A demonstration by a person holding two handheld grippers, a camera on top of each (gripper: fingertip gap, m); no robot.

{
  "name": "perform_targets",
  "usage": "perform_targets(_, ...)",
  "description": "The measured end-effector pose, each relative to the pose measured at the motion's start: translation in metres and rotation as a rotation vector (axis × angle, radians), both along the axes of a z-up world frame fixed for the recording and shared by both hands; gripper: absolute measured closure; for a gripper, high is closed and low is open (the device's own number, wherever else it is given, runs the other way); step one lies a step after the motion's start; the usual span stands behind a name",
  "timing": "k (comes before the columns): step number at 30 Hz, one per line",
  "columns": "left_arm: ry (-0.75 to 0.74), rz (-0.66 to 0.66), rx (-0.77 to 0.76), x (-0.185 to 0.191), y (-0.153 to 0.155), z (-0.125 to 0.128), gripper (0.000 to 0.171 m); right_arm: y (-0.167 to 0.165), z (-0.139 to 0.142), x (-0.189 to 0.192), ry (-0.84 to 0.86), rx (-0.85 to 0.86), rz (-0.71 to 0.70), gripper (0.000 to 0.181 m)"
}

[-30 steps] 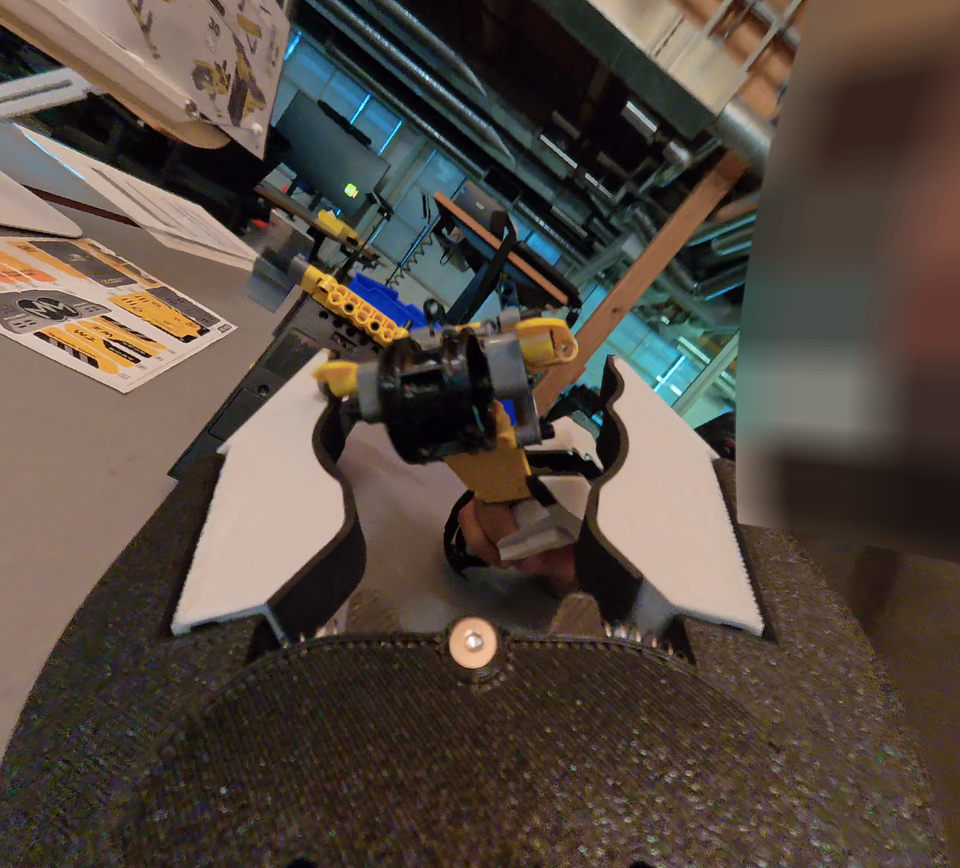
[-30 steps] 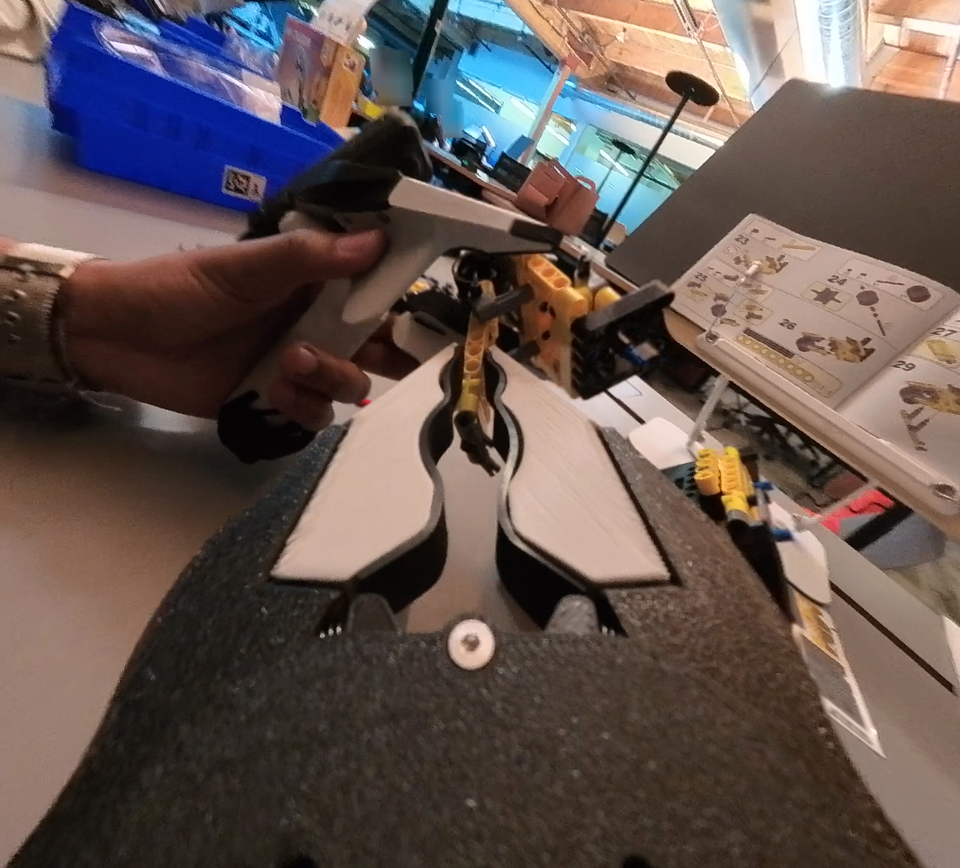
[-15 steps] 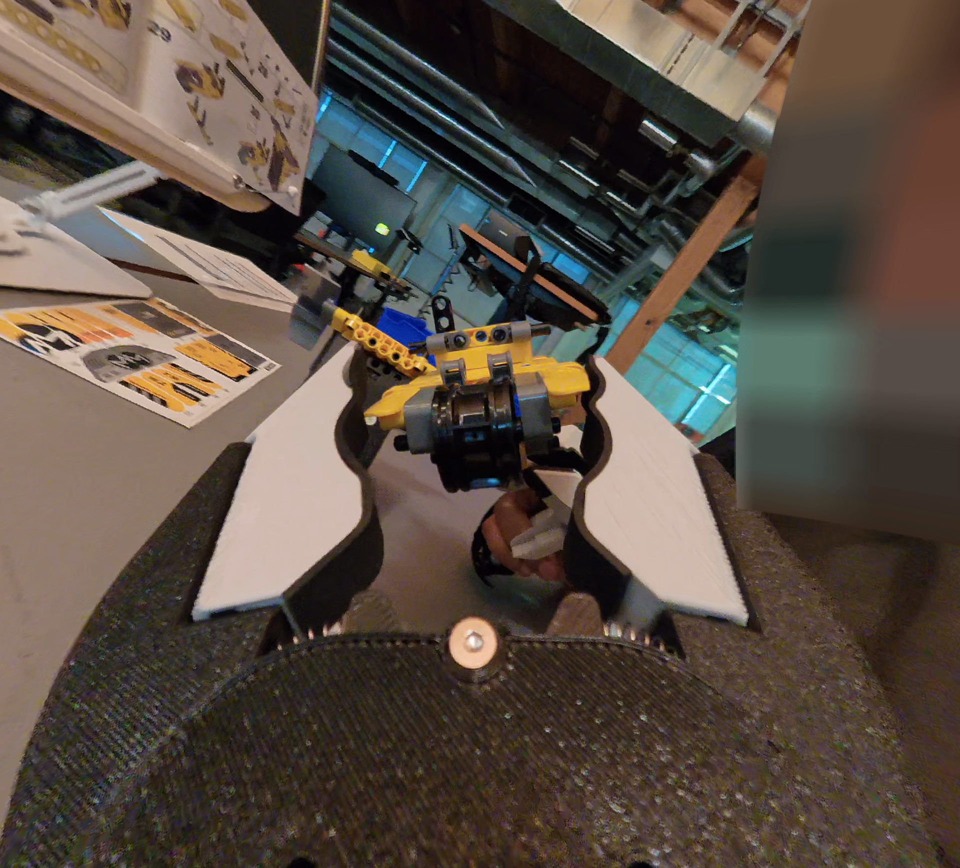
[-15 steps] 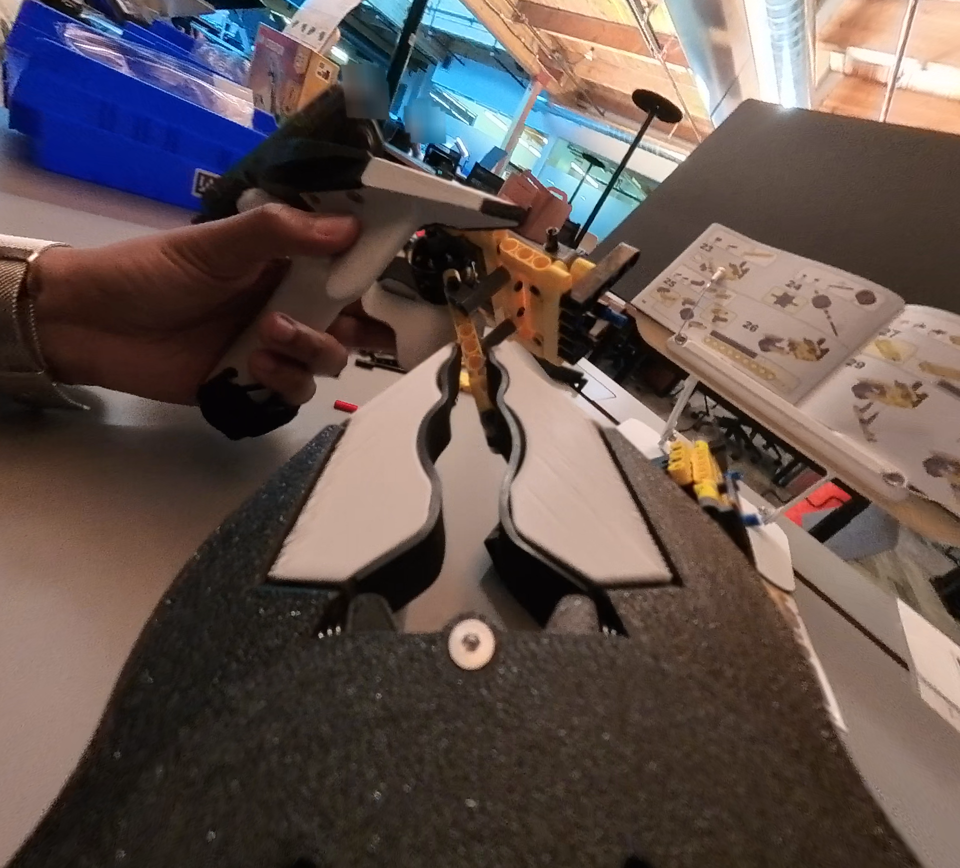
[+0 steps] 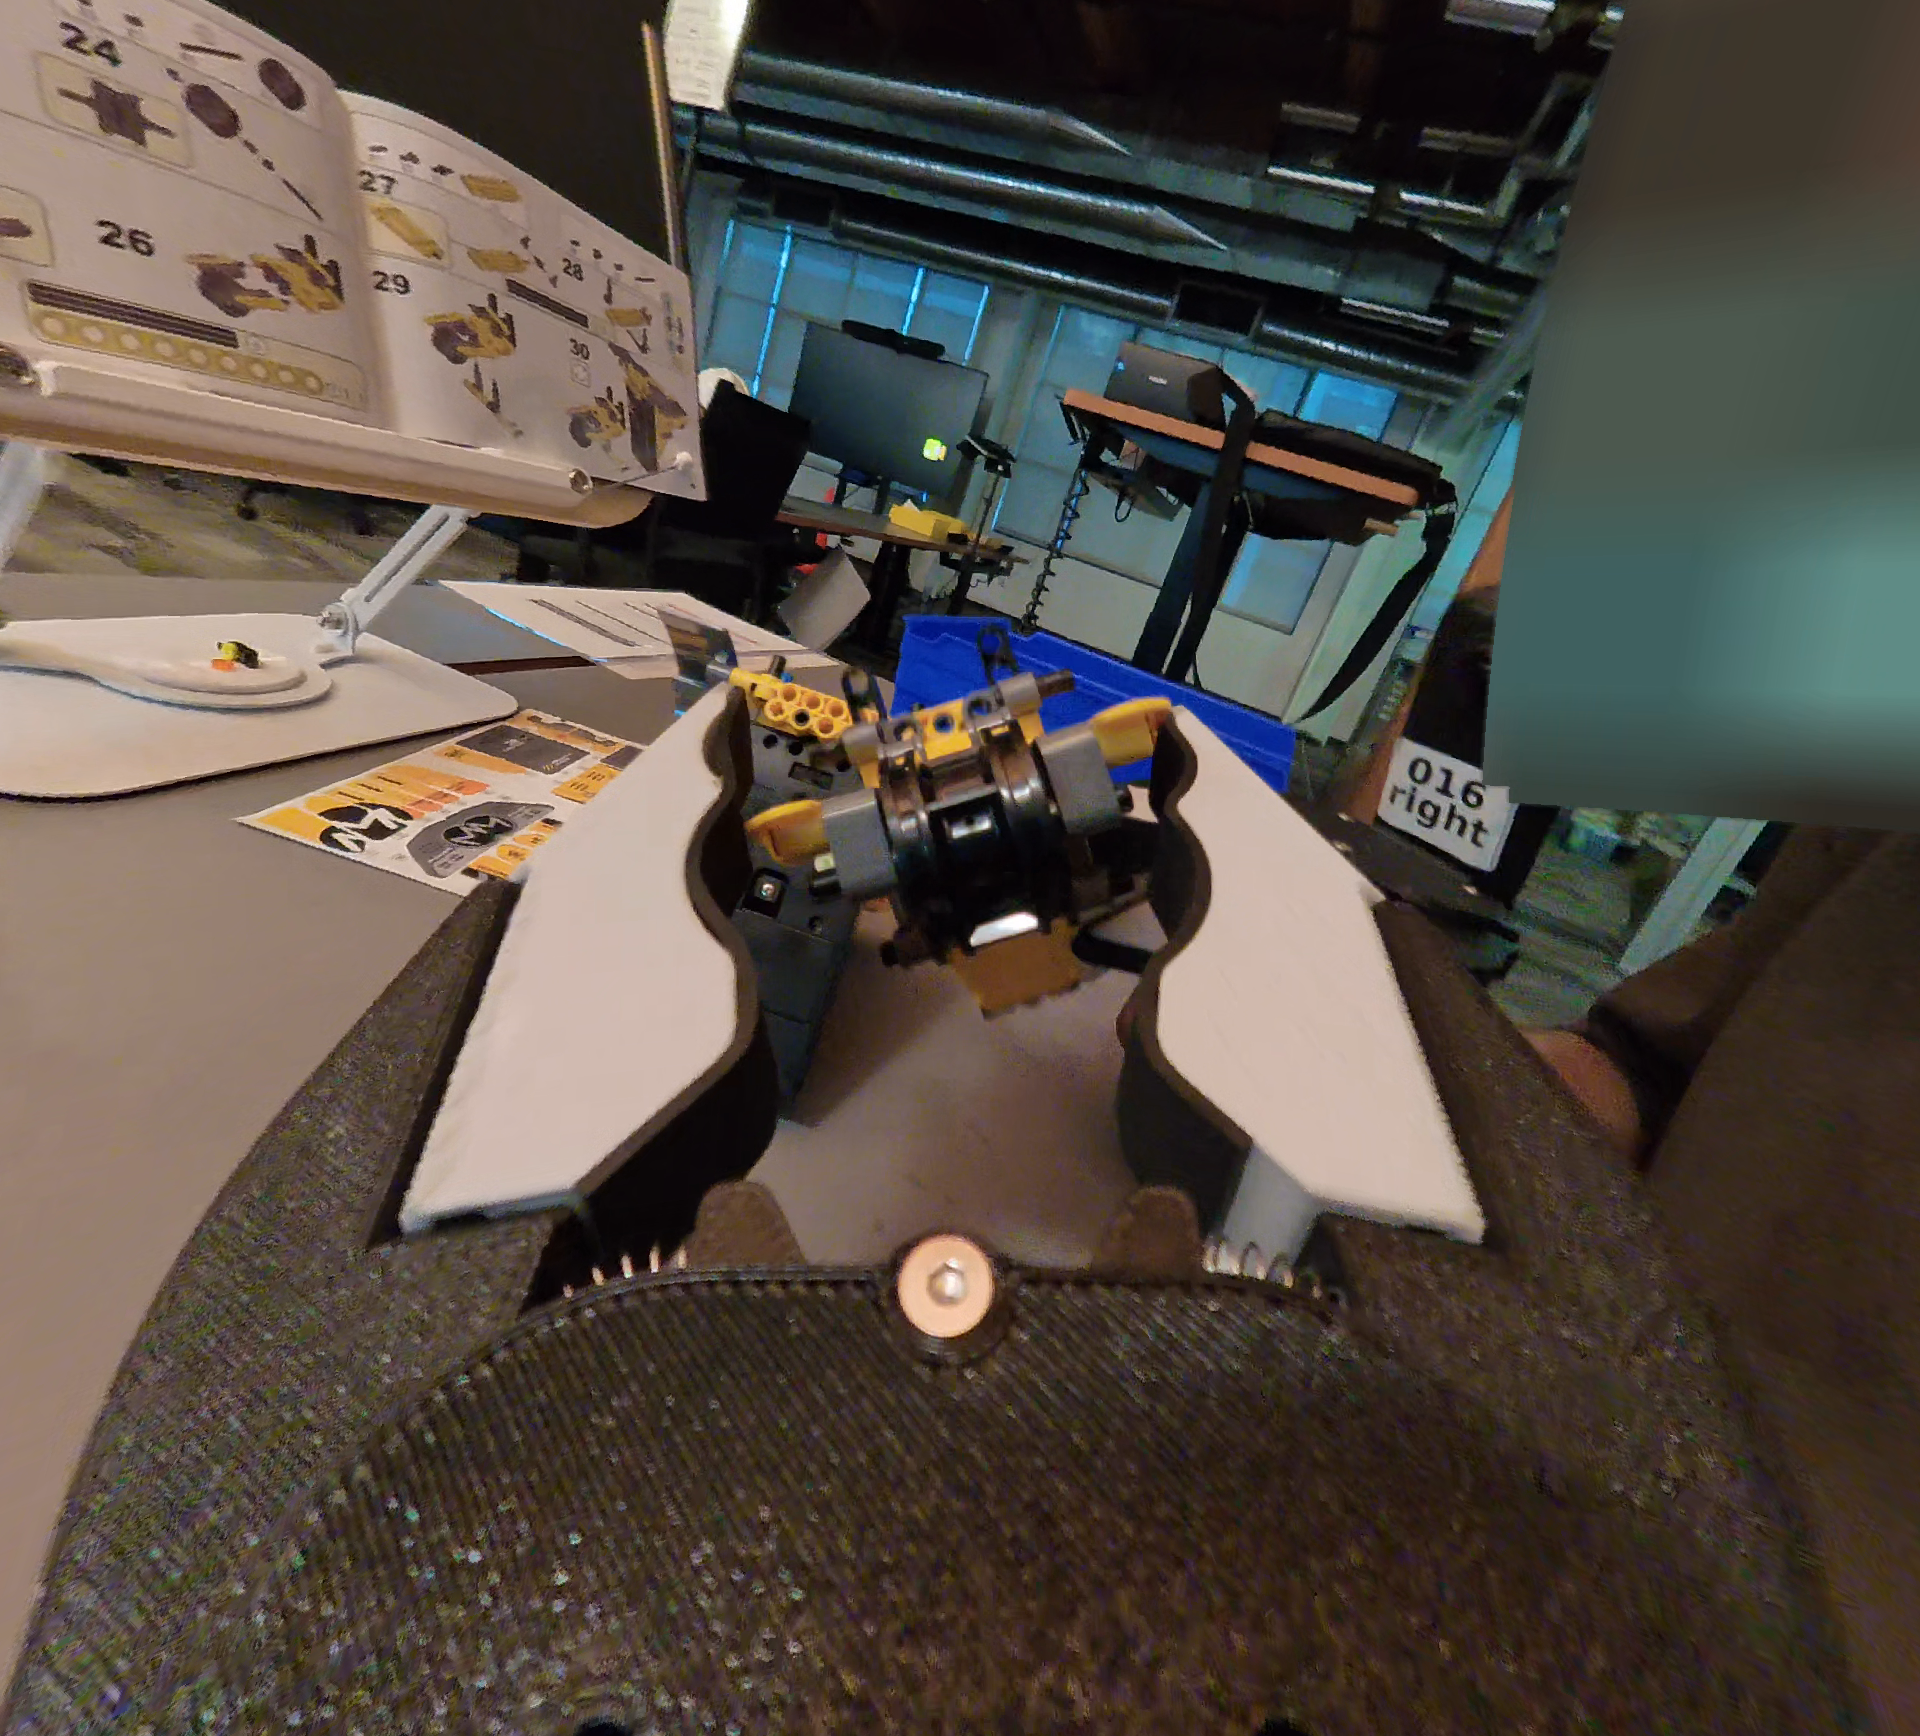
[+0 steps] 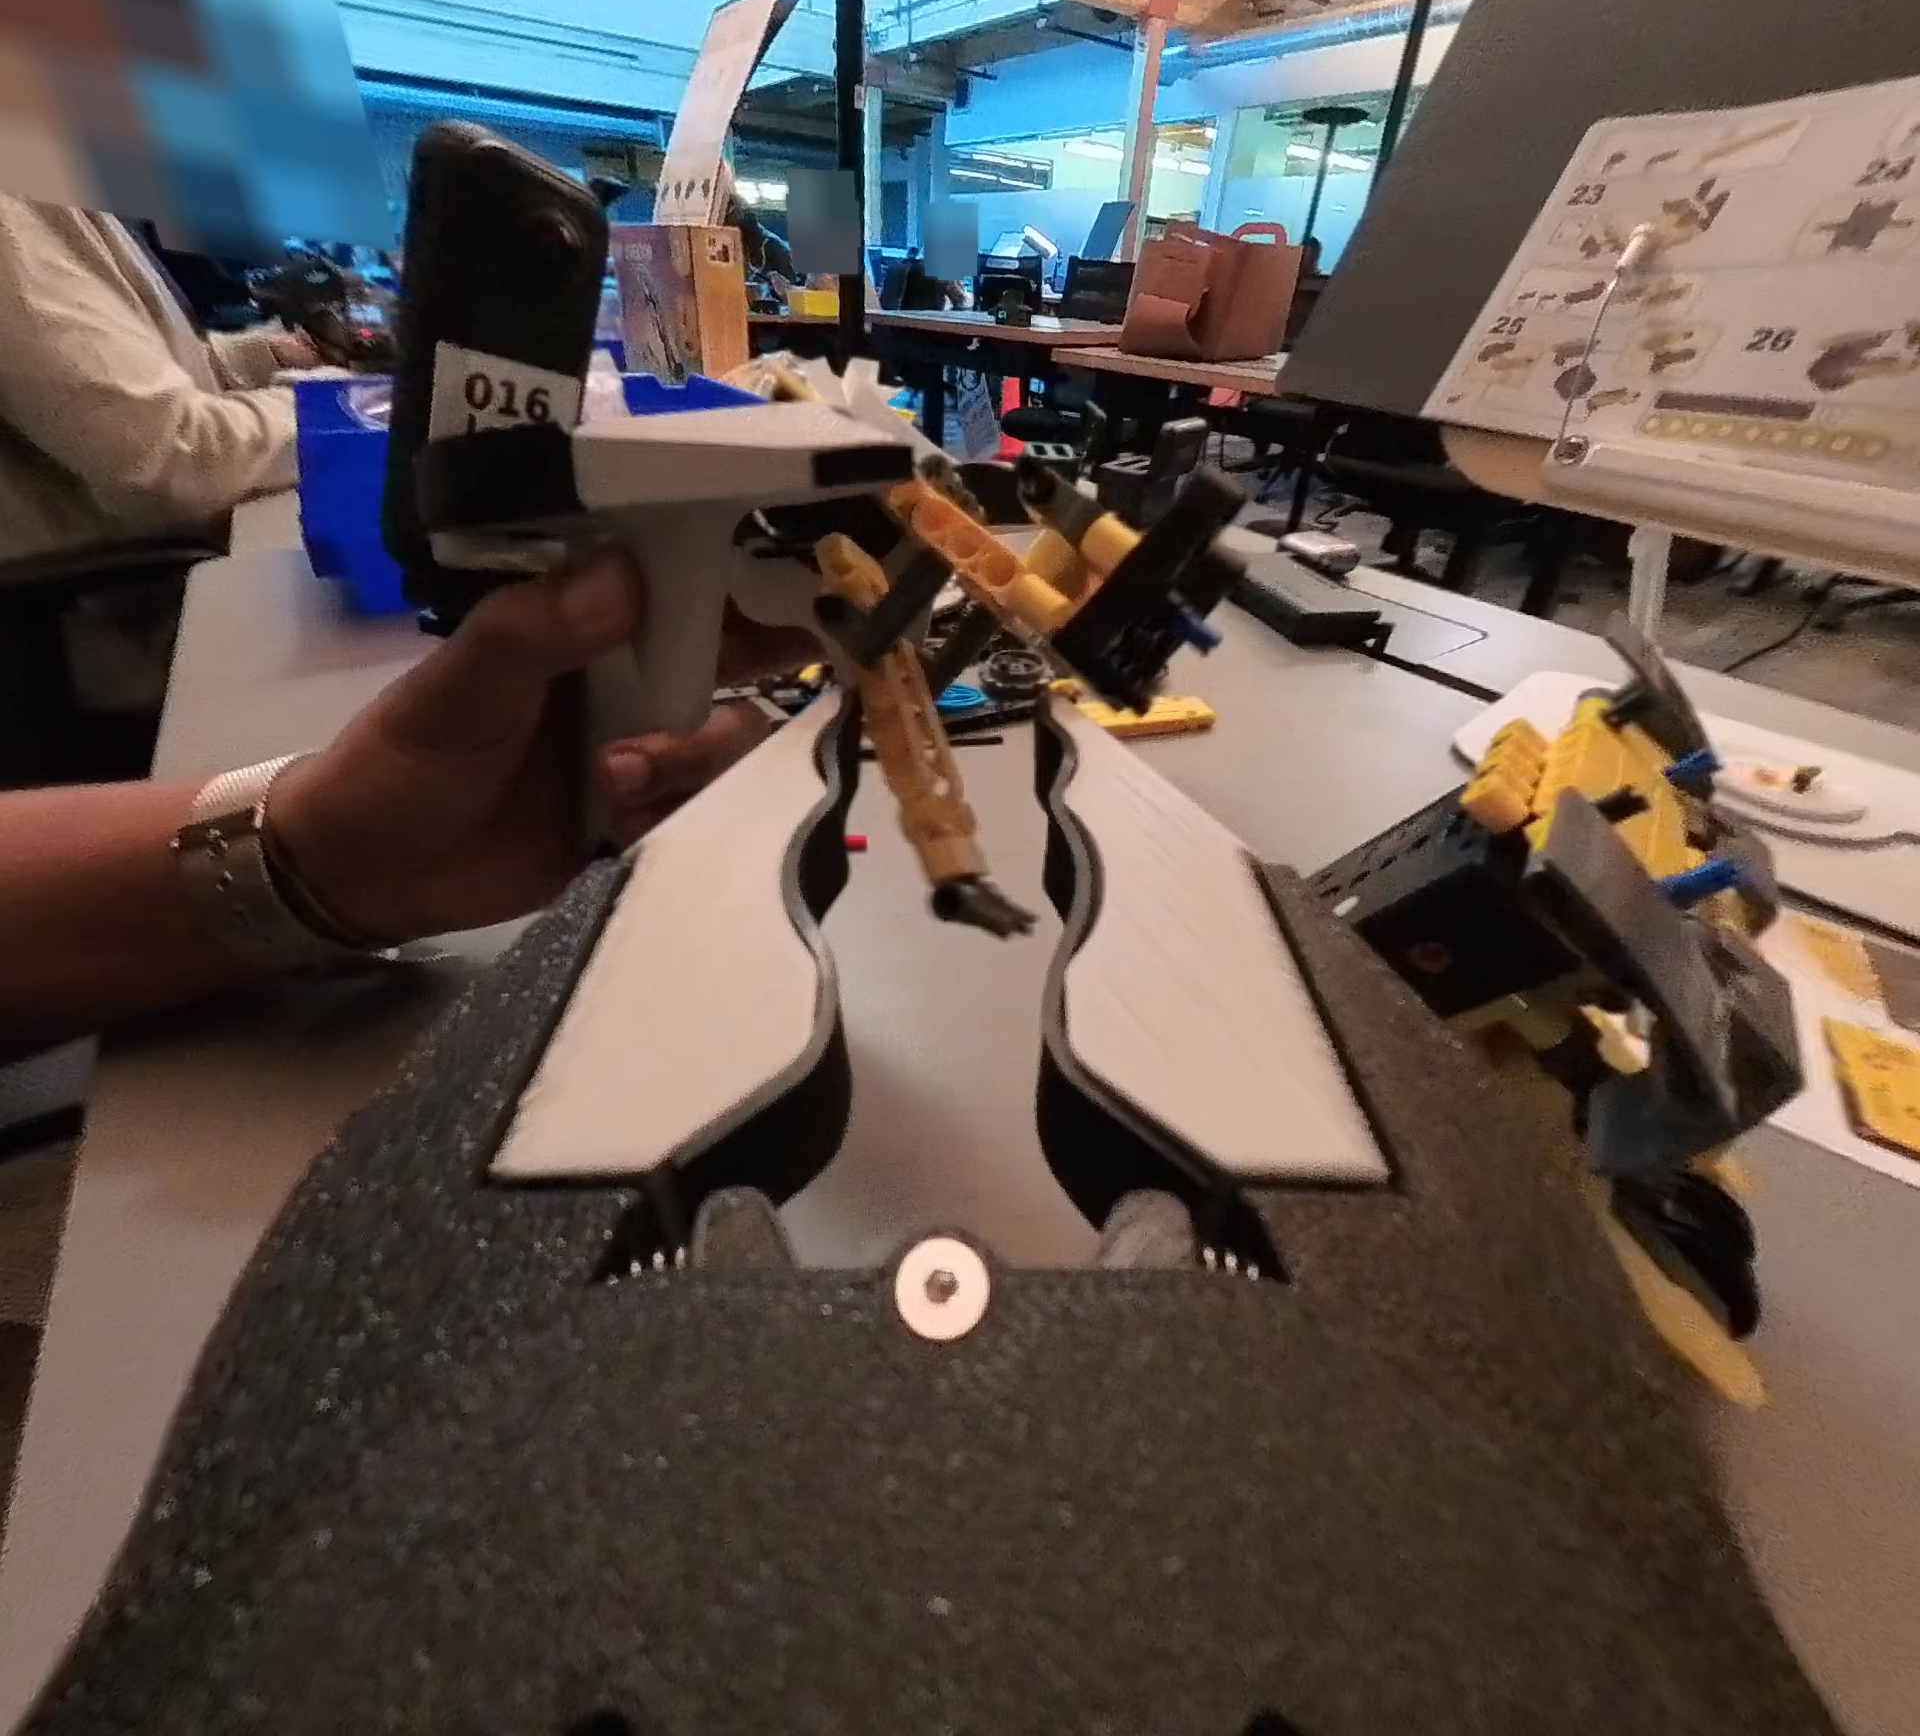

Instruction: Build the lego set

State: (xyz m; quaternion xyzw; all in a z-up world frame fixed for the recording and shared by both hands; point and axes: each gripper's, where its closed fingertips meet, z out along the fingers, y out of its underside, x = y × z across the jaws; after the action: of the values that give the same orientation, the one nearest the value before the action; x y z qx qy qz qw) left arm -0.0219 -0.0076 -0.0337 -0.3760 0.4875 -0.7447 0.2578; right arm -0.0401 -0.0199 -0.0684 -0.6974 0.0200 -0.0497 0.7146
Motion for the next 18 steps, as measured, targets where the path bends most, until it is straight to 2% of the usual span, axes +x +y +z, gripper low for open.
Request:
perform_targets(3,0.005,-0.019,0.017,0.0,-0.006,-0.002,0.105,-0.003,0.003,0.002,0.016,0.021,0.004,0.152)
perform_targets(5,0.001,-0.038,0.004,-0.002,-0.007,-0.001,0.117,-0.005,0.008,0.001,0.017,0.047,0.013,0.151)
perform_targets(8,0.018,-0.049,0.005,-0.001,-0.01,-0.006,0.117,-0.005,0.011,-0.005,0.039,0.067,0.051,0.149)
perform_targets(11,0.028,-0.067,0.005,-0.001,-0.017,-0.008,0.117,-0.007,0.013,-0.002,-0.005,0.074,0.013,0.152)
perform_targets(18,0.034,-0.046,0.014,0.0,-0.016,-0.011,0.116,-0.003,-0.002,0.001,-0.139,-0.035,-0.032,0.156)
